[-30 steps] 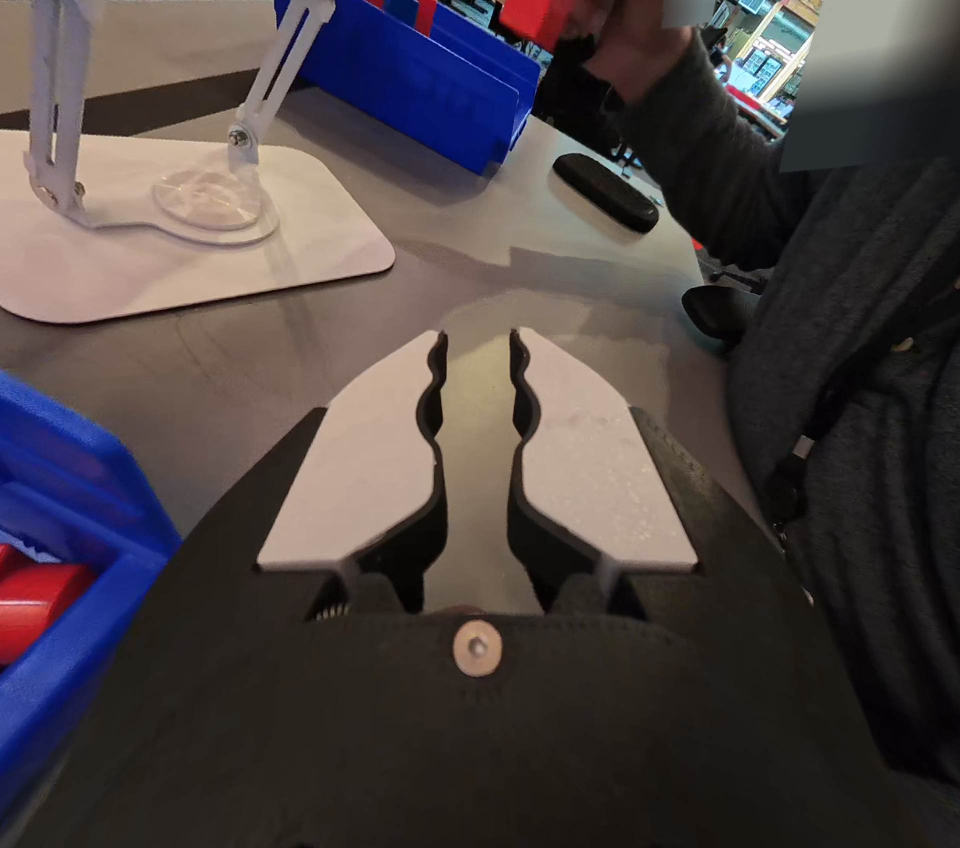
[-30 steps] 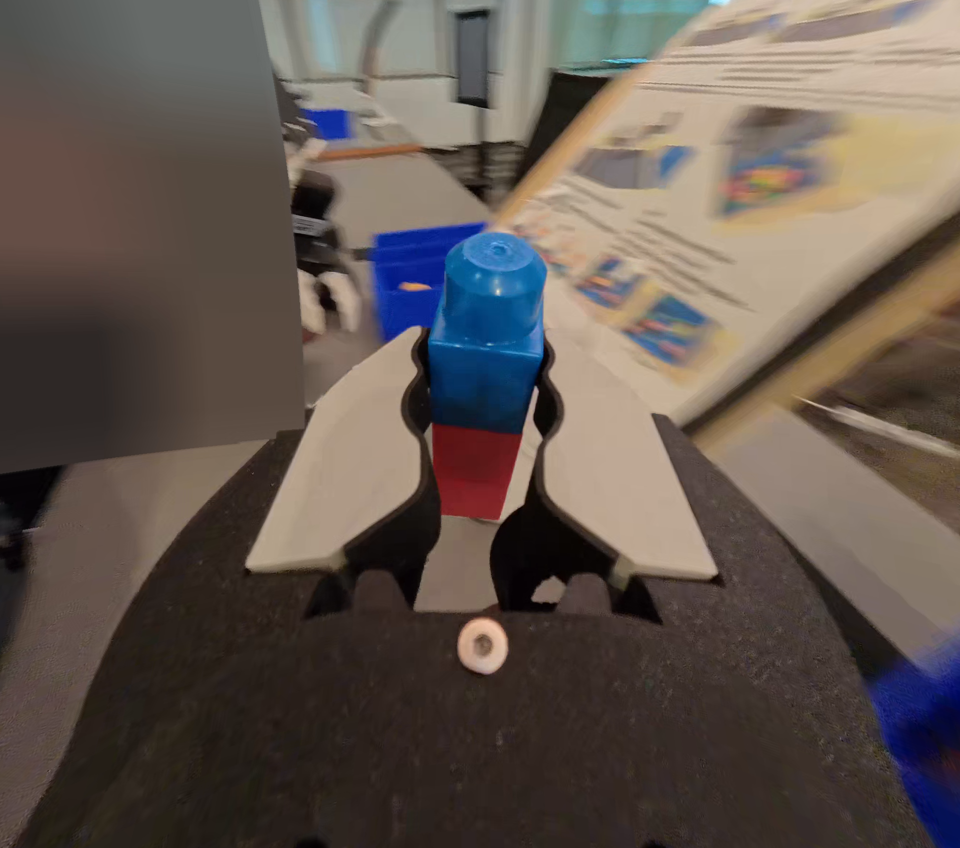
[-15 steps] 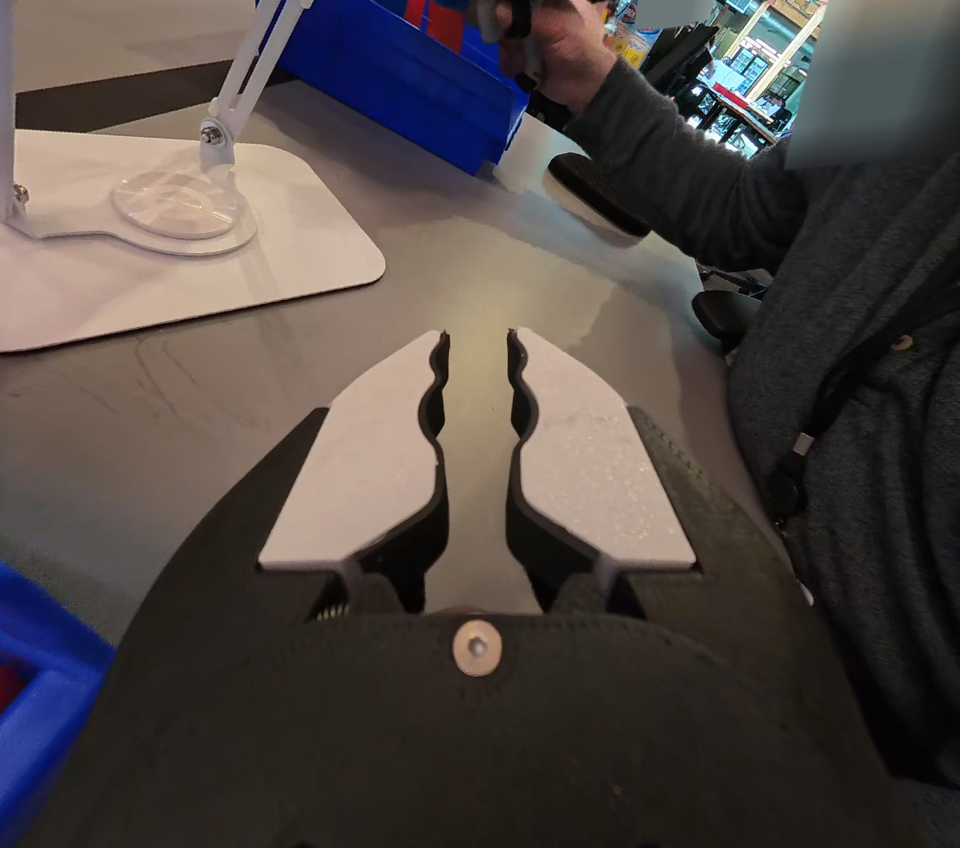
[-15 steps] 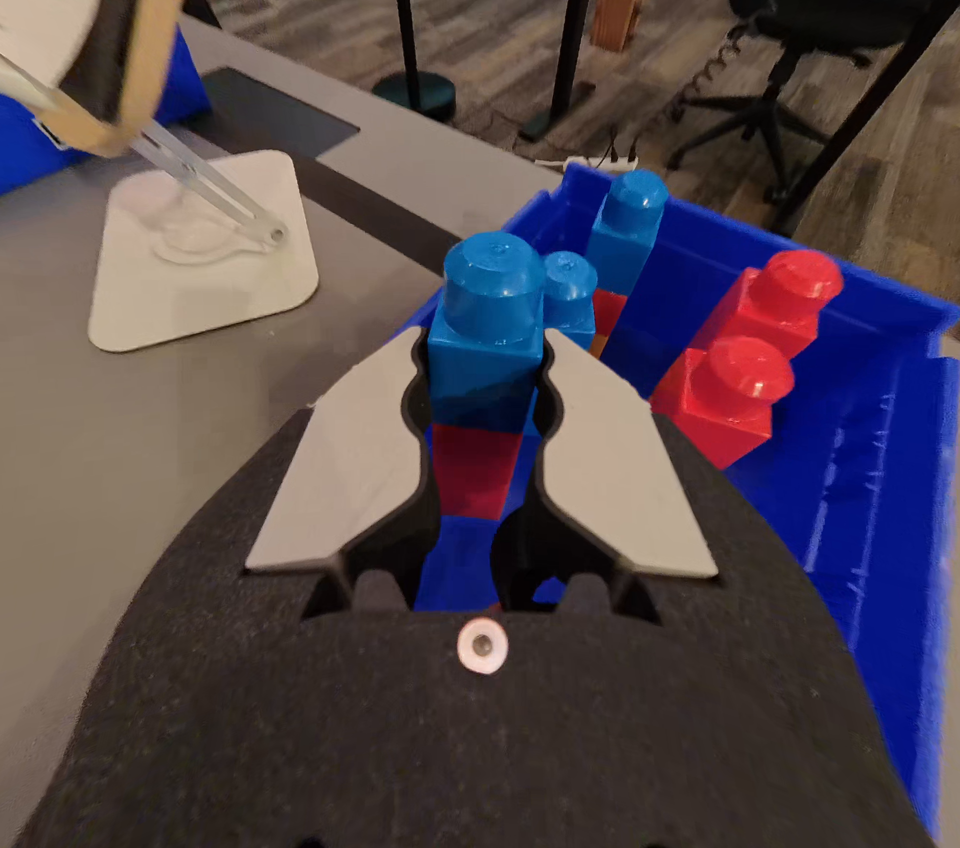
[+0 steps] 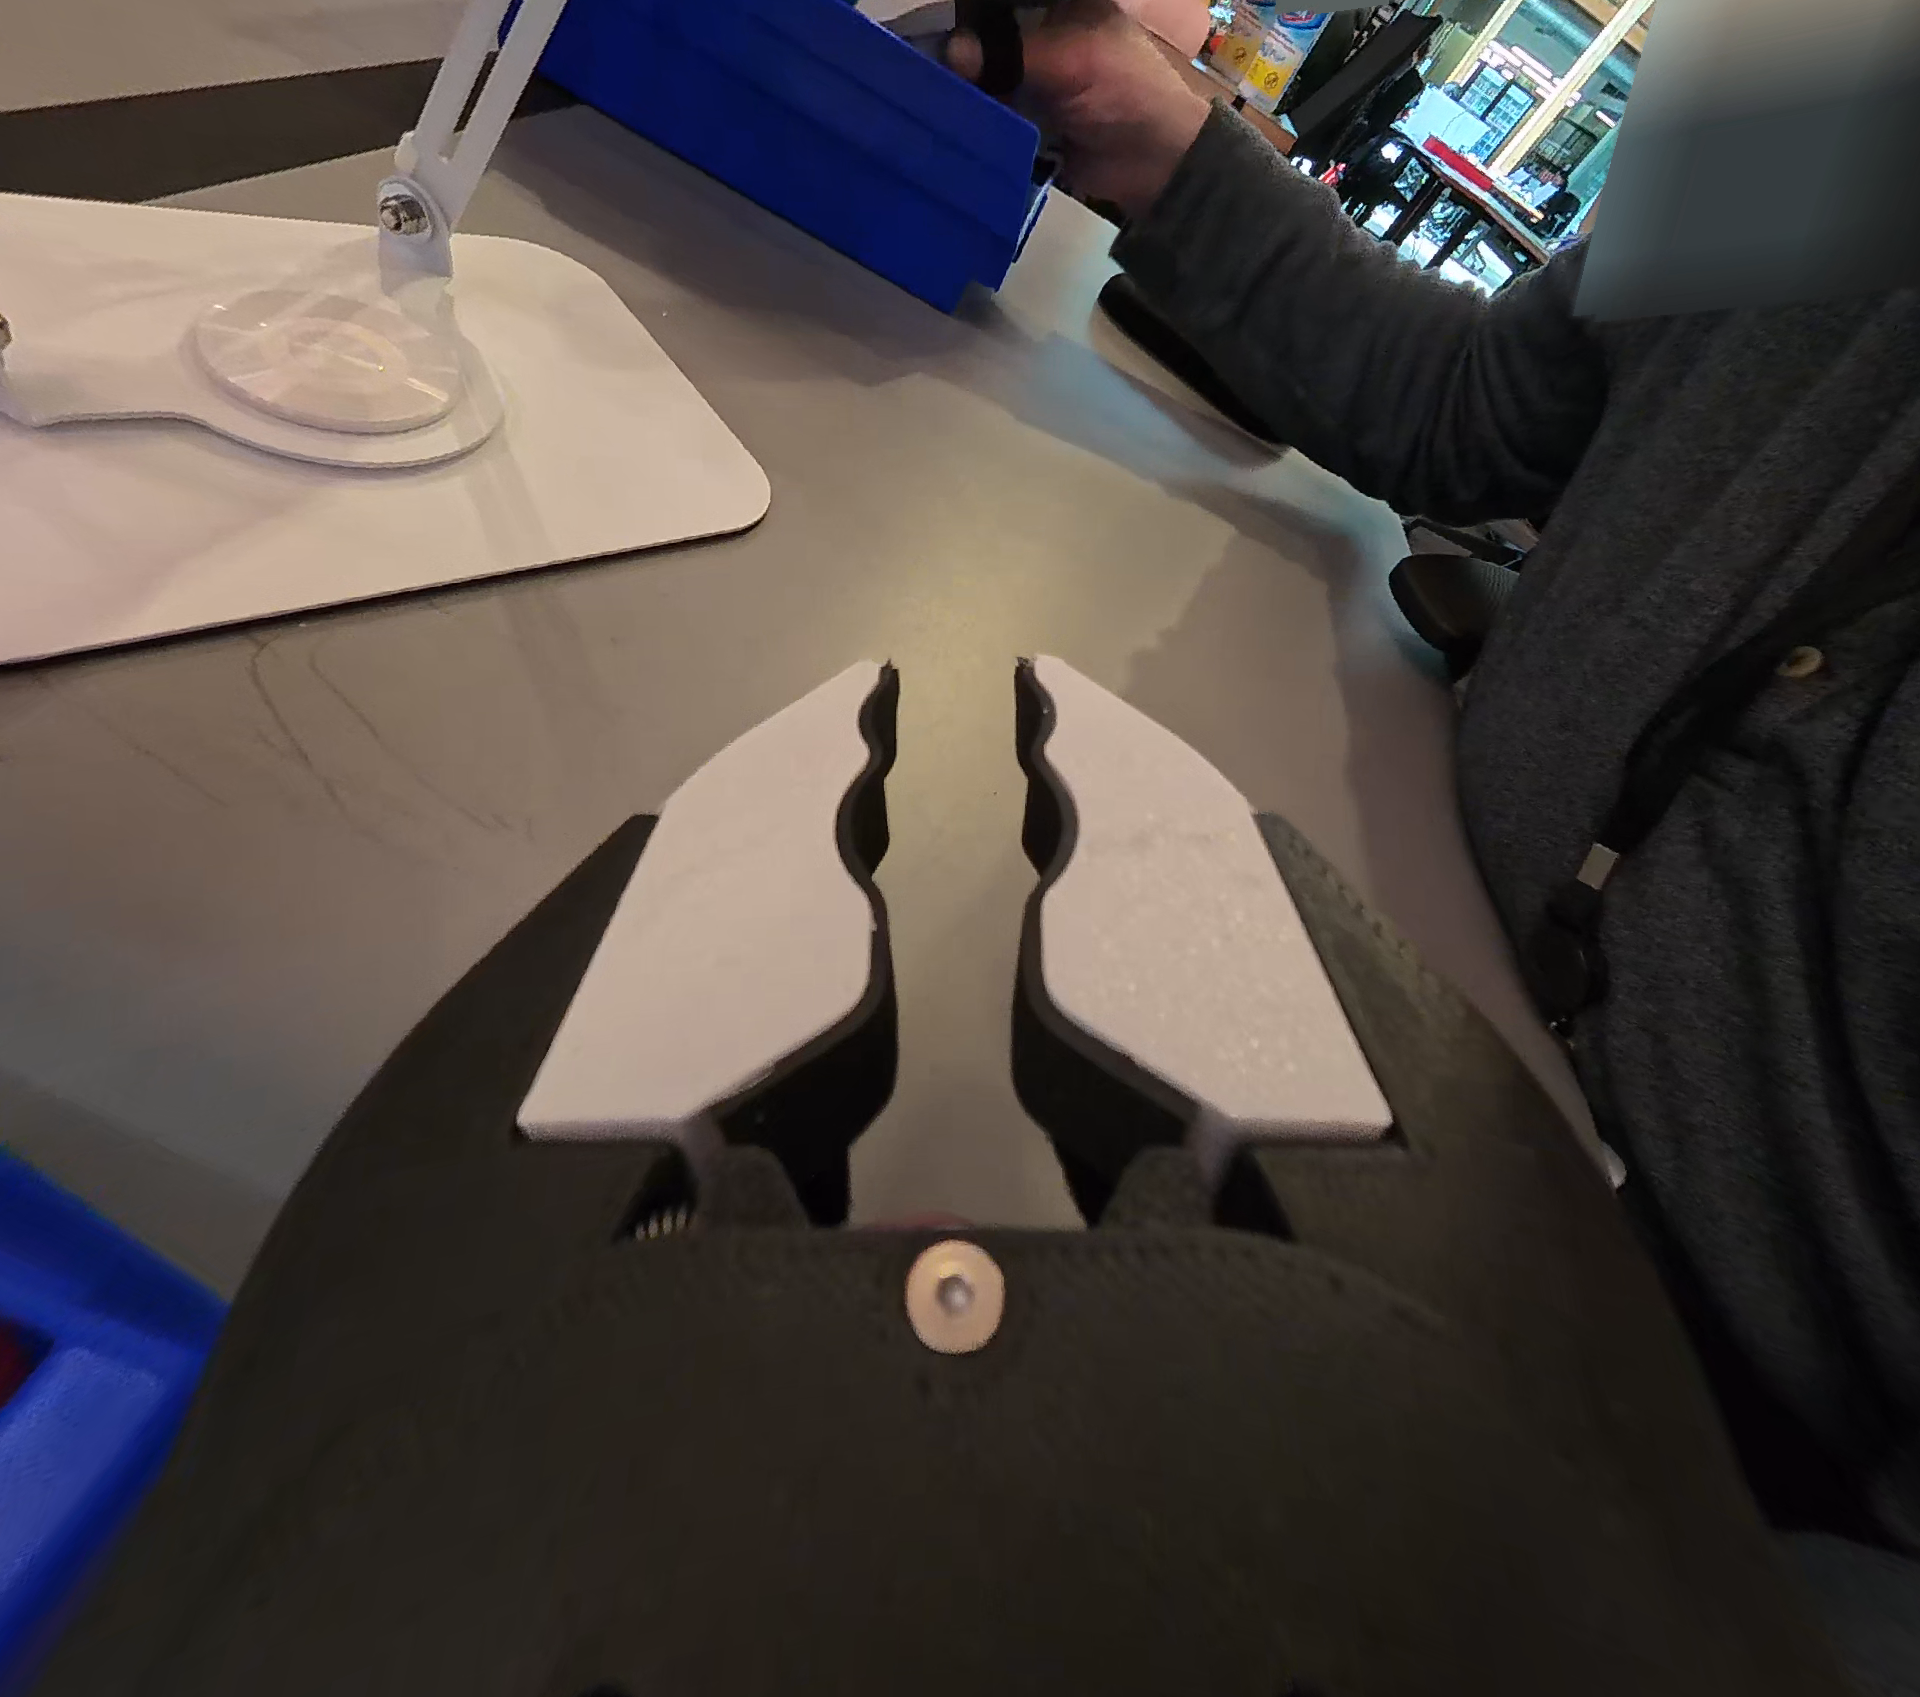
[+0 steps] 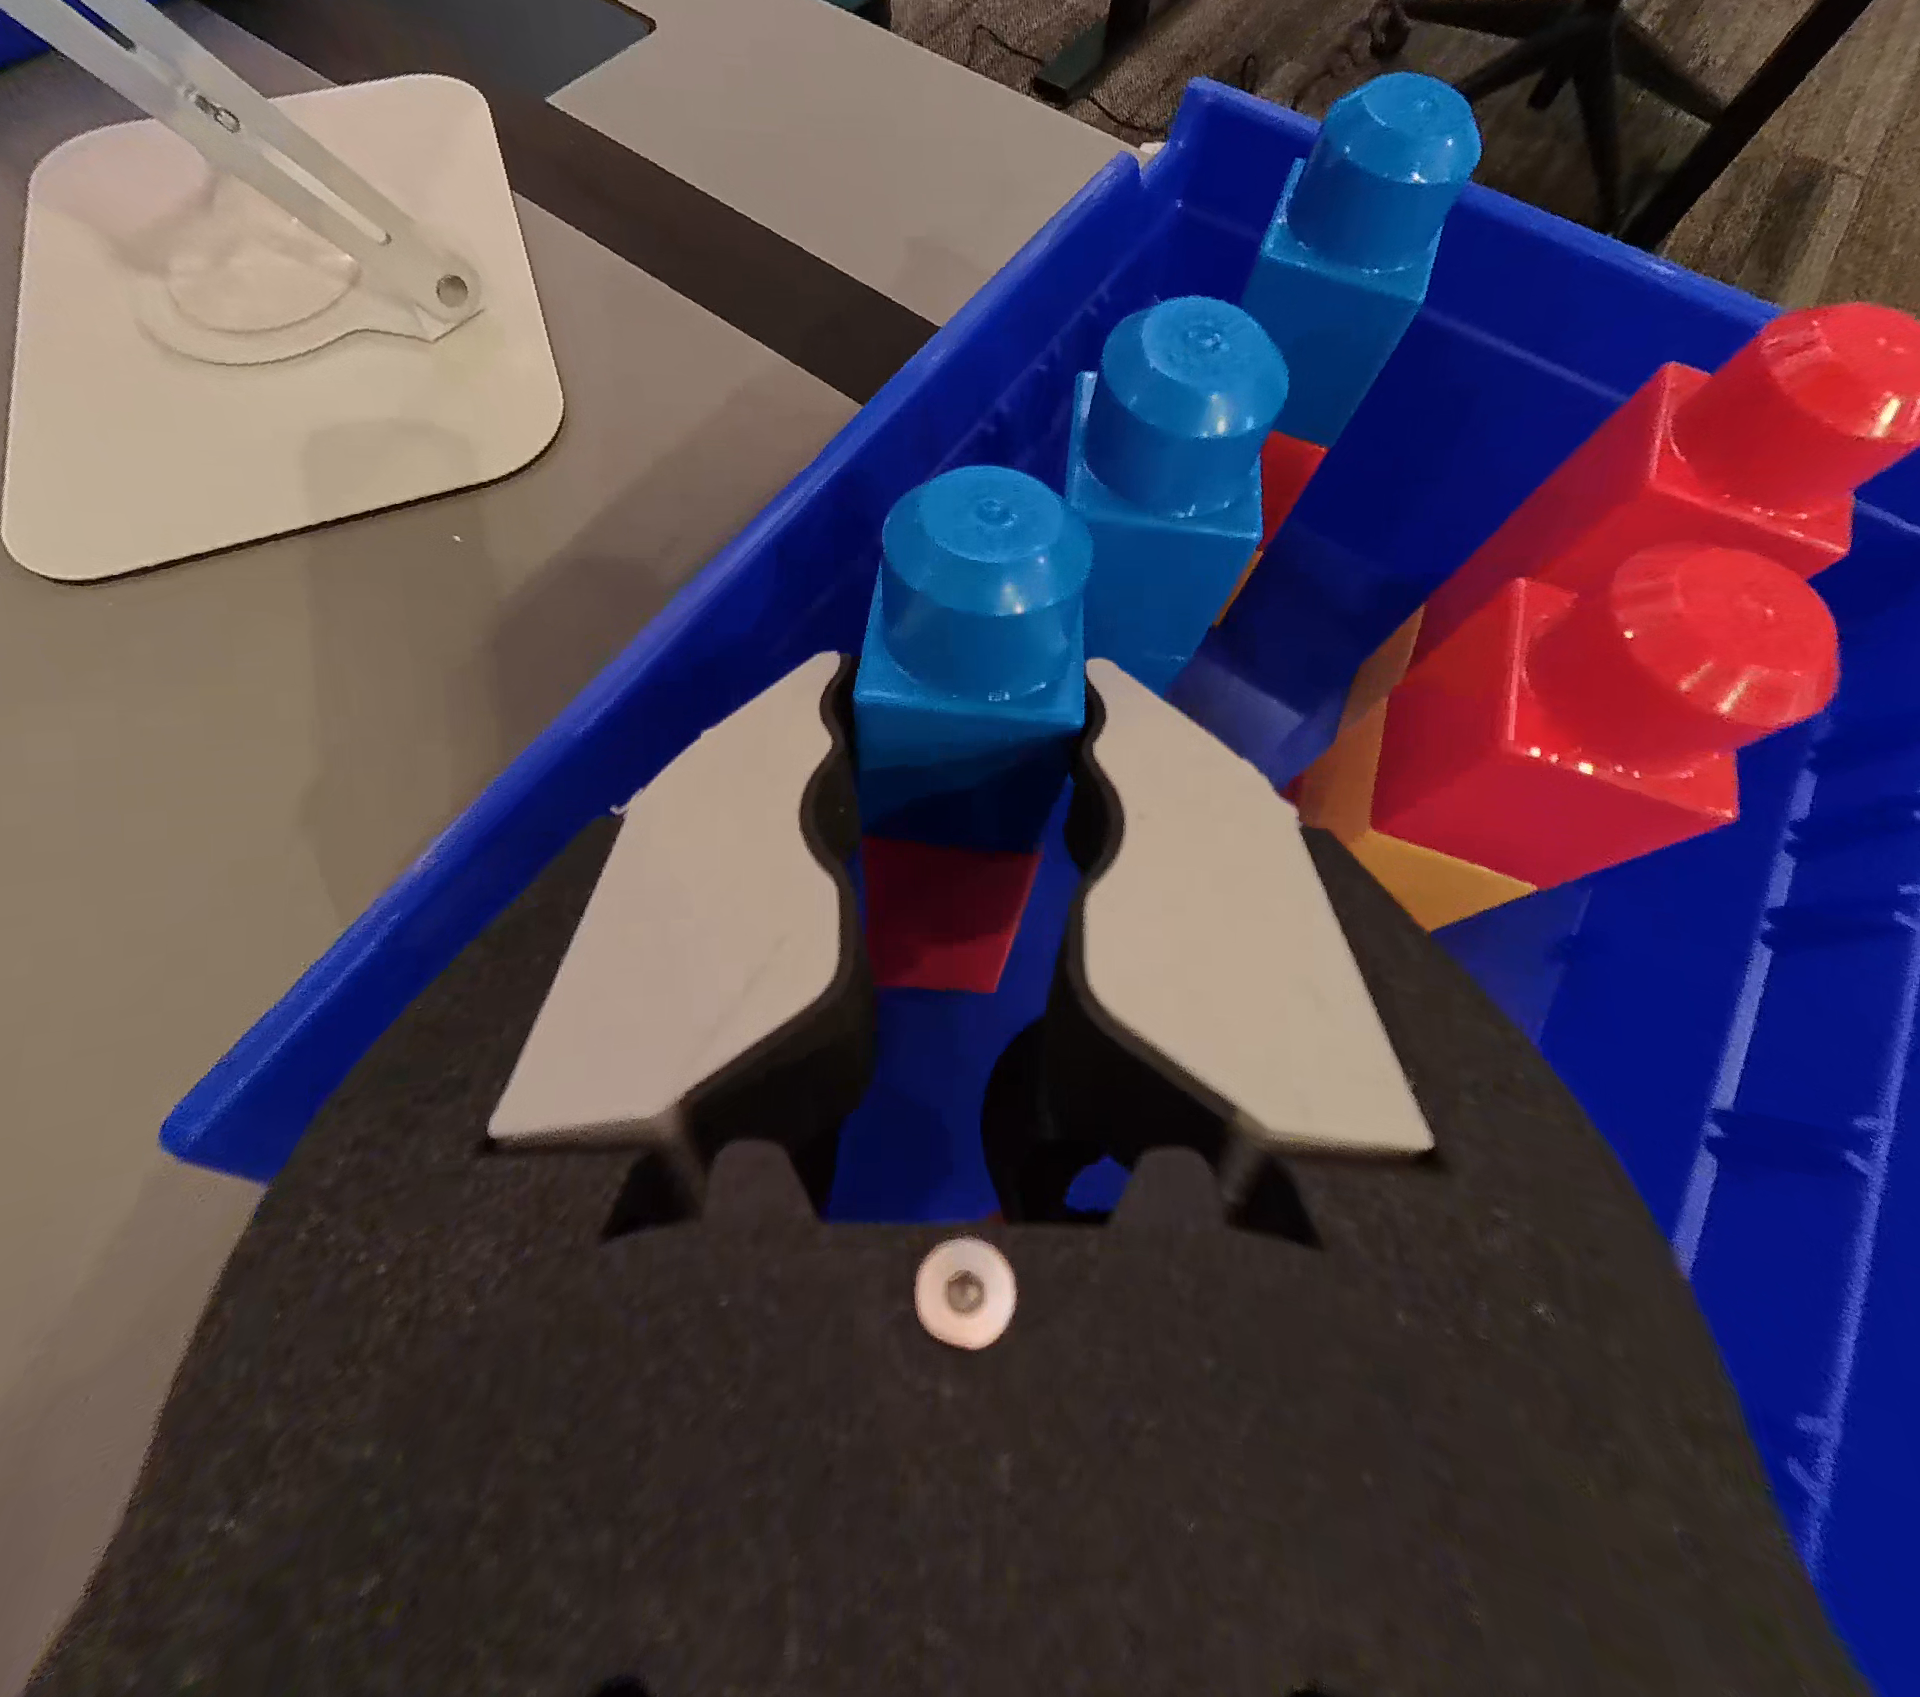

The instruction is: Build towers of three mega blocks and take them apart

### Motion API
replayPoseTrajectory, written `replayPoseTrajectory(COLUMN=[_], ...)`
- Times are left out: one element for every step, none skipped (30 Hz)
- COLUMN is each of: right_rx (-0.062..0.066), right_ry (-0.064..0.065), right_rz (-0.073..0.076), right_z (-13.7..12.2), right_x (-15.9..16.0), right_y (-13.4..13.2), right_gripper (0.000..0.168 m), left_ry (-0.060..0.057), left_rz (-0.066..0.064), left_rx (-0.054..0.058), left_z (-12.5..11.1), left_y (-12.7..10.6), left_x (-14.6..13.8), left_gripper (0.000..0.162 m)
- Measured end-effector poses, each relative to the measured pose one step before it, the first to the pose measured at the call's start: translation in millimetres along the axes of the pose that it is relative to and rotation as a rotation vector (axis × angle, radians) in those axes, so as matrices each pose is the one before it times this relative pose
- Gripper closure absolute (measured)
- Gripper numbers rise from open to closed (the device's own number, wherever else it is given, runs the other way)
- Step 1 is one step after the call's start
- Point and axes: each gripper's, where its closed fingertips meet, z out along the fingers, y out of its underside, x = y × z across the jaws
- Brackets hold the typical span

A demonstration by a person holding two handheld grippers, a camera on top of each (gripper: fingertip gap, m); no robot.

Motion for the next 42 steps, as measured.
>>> replayPoseTrajectory(right_rx=[-0.0082, -0.0093, -0.0101, -0.0088, -0.0067, -0.0062, -0.0037, -0.0019, -0.0108, -0.0195, -0.0132, 0.0009, 0.0050, 0.0060, 0.0078, 0.0031, 0.0052, 0.0123, 0.0131, 0.0181, 0.0249, 0.0353, 0.0463, 0.0698, 0.0896, 0.0620, 0.0349, 0.0262, 0.0238, 0.0353, 0.0555, 0.0438, 0.0090, -0.0049, 0.0053, 0.0052, 0.0008, 0.0092, 0.0091, -0.0002, -0.0027, 0.0112], right_ry=[0.0049, 0.0030, 0.0008, 0.0003, 0.0023, 0.0045, 0.0048, 0.0014, -0.0012, -0.0056, -0.0032, 0.0053, 0.0069, 0.0044, 0.0011, 0.0065, 0.0143, 0.0103, 0.0058, 0.0169, 0.0218, 0.0076, -0.0070, -0.0190, -0.0272, -0.0150, -0.0252, -0.0364, -0.0175, -0.0436, -0.0800, -0.0923, -0.0916, -0.0812, -0.0638, -0.0518, -0.0550, -0.0628, -0.0448, -0.0258, -0.0243, -0.0237], right_rz=[0.0022, 0.0060, 0.0063, 0.0045, 0.0027, 0.0019, 0.0017, -0.0006, 0.0024, 0.0039, 0.0017, -0.0008, -0.0006, 0.0004, -0.0007, -0.0010, -0.0033, -0.0082, -0.0065, -0.0121, -0.0205, -0.0177, -0.0172, -0.0327, -0.0444, -0.0277, -0.0349, -0.0527, -0.0365, -0.0076, 0.0145, 0.0316, 0.0311, 0.0173, 0.0074, 0.0089, 0.0196, 0.0258, 0.0216, 0.0099, 0.0074, 0.0127], right_z=[-2.07, -2.07, -1.77, -1.51, -1.27, -1.08, -0.67, 0.05, 0.52, 0.52, 0.01, -0.92, -1.53, -1.85, -1.96, -2.49, -4.20, -5.89, -7.69, -9.91, -11.43, -11.96, -11.11, -9.56, -6.93, -2.33, 1.09, 3.78, 6.47, 9.23, 12.01, 16.45, 20.71, 22.86, 23.19, 23.18, 22.38, 20.65, 18.45, 15.90, 13.00, 9.75], right_x=[-0.05, -0.33, -0.66, -0.63, -0.20, 0.58, 0.94, 0.75, 0.61, -0.15, -0.20, 0.68, 0.93, 0.52, 0.02, 0.70, 1.20, -0.26, -1.69, -1.53, -2.40, -5.34, -8.41, -11.87, -15.30, -14.02, -15.36, -16.69, -13.34, -16.29, -21.84, -23.80, -22.88, -20.46, -17.00, -13.45, -11.49, -10.86, -6.90, -3.17, -2.22, -2.24], right_y=[1.78, 2.02, 2.26, 2.11, 1.79, 1.52, 0.79, 0.50, 1.46, 2.46, 1.59, 0.16, -0.40, -0.88, -1.20, -0.70, -1.23, -2.23, -2.98, -4.68, -6.70, -8.96, -11.36, -14.71, -16.62, -14.12, -11.55, -11.08, -11.20, -12.23, -13.12, -8.67, -0.93, 3.55, 4.18, 5.90, 7.57, 6.64, 6.43, 6.99, 6.00, 2.93], right_gripper=[0.131, 0.131, 0.131, 0.131, 0.131, 0.131, 0.131, 0.130, 0.129, 0.125, 0.125, 0.124, 0.122, 0.120, 0.118, 0.116, 0.115, 0.114, 0.114, 0.113, 0.112, 0.114, 0.119, 0.127, 0.141, 0.149, 0.161, 0.168, 0.168, 0.168, 0.168, 0.168, 0.168, 0.168, 0.168, 0.168, 0.167, 0.167, 0.166, 0.166, 0.165, 0.165], left_ry=[0.0024, -0.0010, -0.0014, 0.0016, 0.0020, 0.0006, 0.0013, 0.0022, 0.0002, -0.0032, -0.0035, 0.0017, 0.0016, -0.0017, -0.0004, 0.0031, 0.0028, 0.0008, -0.0029, -0.0075, -0.0079, -0.0049, -0.0041, -0.0102, -0.0113, -0.0154, -0.0178, -0.0155, -0.0254, -0.0330, -0.0261, -0.0219, -0.0402, -0.0719, -0.0696, -0.0596, -0.0749, -0.0882, -0.0824, -0.0755, -0.0615, -0.0273], left_rz=[0.0021, 0.0027, 0.0017, 0.0000, -0.0009, -0.0009, -0.0012, -0.0004, 0.0001, 0.0001, 0.0002, 0.0006, 0.0003, 0.0001, -0.0003, -0.0002, 0.0020, 0.0030, 0.0020, 0.0029, 0.0058, 0.0062, 0.0052, 0.0074, 0.0093, 0.0112, 0.0115, 0.0095, 0.0115, 0.0097, 0.0042, 0.0030, 0.0065, -0.0002, -0.0070, -0.0036, 0.0050, 0.0132, 0.0267, 0.0406, 0.0432, 0.0349], left_rx=[-0.0014, -0.0005, 0.0009, 0.0008, -0.0006, -0.0015, -0.0016, -0.0014, -0.0021, -0.0037, -0.0024, 0.0019, 0.0016, -0.0013, -0.0003, 0.0005, 0.0001, 0.0004, -0.0021, -0.0049, -0.0025, 0.0020, 0.0039, 0.0027, 0.0026, 0.0052, 0.0063, 0.0027, 0.0049, 0.0098, 0.0182, 0.0247, 0.0286, 0.0295, 0.0197, 0.0158, 0.0072, -0.0178, -0.0403, -0.0487, -0.0440, -0.0351], left_z=[-0.04, -0.28, -0.31, -0.25, 0.10, 0.26, 0.52, 0.62, 0.46, 0.37, 0.13, -0.03, -0.09, -0.21, -0.20, -0.06, -0.13, -0.33, -0.64, -0.97, -1.47, -1.62, -1.85, -1.87, -1.97, -2.10, -2.43, -2.90, -3.92, -4.97, -5.94, -6.79, -7.93, -9.08, -9.36, -9.33, -9.29, -8.52, -7.00, -5.42, -3.37, -0.92], left_y=[0.10, 0.02, -0.26, -0.07, 0.18, 0.39, 0.22, 0.17, 0.24, 0.53, 0.31, -0.06, -0.16, 0.15, 0.09, -0.04, -0.09, -0.12, 0.11, 0.44, 0.11, -0.59, -1.02, -0.97, -1.16, -1.74, -2.08, -1.59, -1.68, -2.27, -3.26, -4.13, -4.71, -4.87, -3.99, -3.74, -3.53, -1.36, 1.38, 2.88, 2.75, 1.95], left_x=[0.74, 0.39, 0.13, 0.33, 0.16, -0.20, -0.03, 0.26, 0.08, -0.39, -0.28, 0.45, 0.40, -0.10, -0.26, 0.42, 0.70, 0.72, 0.27, -0.05, 0.41, 0.97, 1.01, 0.19, 0.18, -0.42, -0.63, -0.27, -1.43, -2.69, -2.29, -2.03, -4.87, -10.27, -11.34, -10.64, -13.11, -15.54, -15.68, -15.72, -14.74, -10.82], left_gripper=[0.141, 0.141, 0.141, 0.141, 0.141, 0.141, 0.141, 0.141, 0.140, 0.140, 0.139, 0.139, 0.139, 0.138, 0.138, 0.138, 0.137, 0.137, 0.136, 0.135, 0.134, 0.134, 0.134, 0.134, 0.134, 0.135, 0.135, 0.137, 0.140, 0.142, 0.143, 0.146, 0.148, 0.148, 0.146, 0.143, 0.139, 0.136, 0.132, 0.127, 0.123, 0.120])
